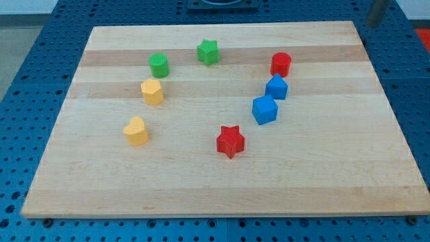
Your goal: Move the blue triangle towards the bottom centre
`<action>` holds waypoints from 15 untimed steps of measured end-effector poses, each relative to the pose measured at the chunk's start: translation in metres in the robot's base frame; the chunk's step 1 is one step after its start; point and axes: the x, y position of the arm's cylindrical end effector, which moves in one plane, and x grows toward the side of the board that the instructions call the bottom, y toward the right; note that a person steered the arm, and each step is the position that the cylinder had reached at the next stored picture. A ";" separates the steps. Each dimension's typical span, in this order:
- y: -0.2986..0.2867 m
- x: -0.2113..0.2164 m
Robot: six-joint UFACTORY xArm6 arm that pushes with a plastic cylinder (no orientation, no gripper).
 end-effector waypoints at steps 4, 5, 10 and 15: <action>-0.081 0.136; -0.117 0.146; -0.211 0.187; -0.301 0.179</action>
